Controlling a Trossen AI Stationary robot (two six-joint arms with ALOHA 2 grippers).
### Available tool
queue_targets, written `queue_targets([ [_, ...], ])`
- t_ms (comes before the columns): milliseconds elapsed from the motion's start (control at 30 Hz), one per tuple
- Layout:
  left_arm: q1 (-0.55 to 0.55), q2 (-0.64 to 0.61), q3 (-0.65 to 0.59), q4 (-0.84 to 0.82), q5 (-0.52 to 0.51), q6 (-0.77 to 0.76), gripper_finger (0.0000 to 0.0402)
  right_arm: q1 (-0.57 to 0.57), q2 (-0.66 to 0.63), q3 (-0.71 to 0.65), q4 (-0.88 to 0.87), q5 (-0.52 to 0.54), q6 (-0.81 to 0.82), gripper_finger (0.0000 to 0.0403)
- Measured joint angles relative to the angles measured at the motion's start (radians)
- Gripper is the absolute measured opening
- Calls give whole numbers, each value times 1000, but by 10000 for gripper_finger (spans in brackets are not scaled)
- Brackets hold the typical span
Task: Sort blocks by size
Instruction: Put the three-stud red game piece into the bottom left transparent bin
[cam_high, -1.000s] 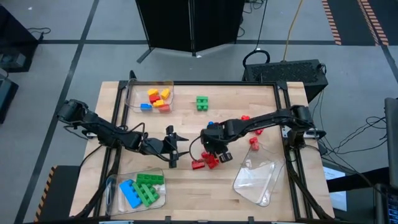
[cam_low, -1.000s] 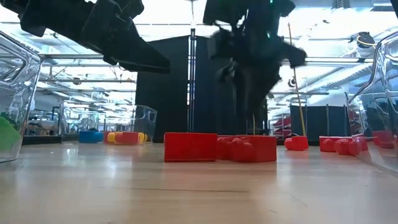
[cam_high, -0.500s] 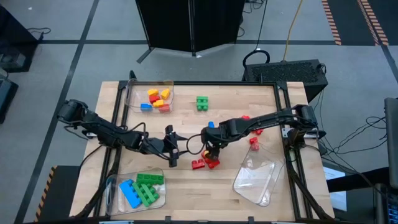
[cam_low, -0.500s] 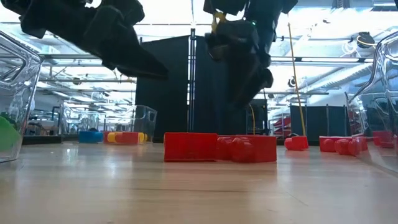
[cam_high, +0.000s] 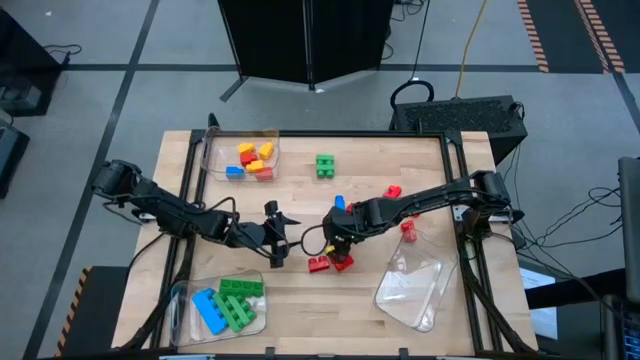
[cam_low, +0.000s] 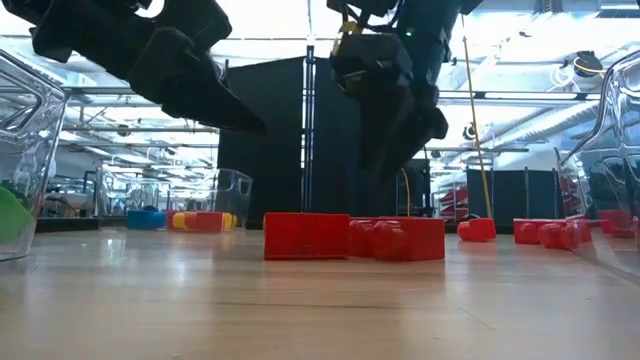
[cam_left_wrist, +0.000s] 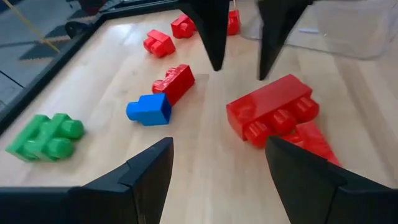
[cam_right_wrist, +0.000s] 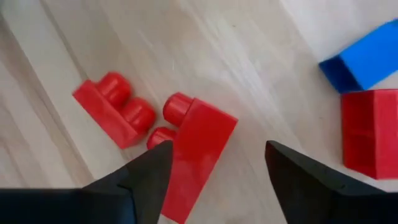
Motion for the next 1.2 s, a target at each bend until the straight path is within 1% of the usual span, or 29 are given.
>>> queue_targets([
  [67, 0, 0, 0, 1, -14, 30, 255, 20, 6, -1, 1, 1, -16, 267],
  [133, 2, 0, 0, 2, -30, 52, 255, 38, 25, 0, 22, -1, 26, 295],
  [300, 15, 0, 0, -3, -46, 58, 255, 61, 79, 0, -7, -3, 130, 367],
  [400, 26, 0, -1, -11, -46, 59, 255, 61, 111, -1, -19, -8, 161, 394],
  [700, 56, 0, -1, -29, -47, 101, 255, 73, 128, -1, 64, -43, 205, 398],
  [967, 63, 0, -1, -36, -47, 101, 255, 74, 132, 0, 60, -26, 205, 394],
  [1200, 63, 0, -1, -36, -47, 100, 255, 80, 188, 2, 68, -32, 209, 394],
])
